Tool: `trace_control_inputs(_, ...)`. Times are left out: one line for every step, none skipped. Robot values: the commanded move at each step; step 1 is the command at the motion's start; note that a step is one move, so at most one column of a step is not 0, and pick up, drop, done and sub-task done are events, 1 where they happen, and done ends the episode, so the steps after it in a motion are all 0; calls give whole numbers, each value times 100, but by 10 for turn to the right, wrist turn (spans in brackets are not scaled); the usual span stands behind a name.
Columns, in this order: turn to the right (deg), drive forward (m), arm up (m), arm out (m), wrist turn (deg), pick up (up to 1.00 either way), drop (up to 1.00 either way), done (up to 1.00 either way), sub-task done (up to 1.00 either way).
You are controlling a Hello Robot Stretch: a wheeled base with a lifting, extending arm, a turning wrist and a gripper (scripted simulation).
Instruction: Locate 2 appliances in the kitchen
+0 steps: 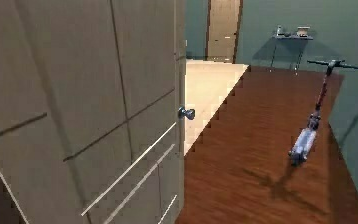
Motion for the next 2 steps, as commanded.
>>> trace_control_inputs(240,0,0,0,0,0,0,0,0)
trace_control_inputs(0,100,0,0,0,0,0,0,0)
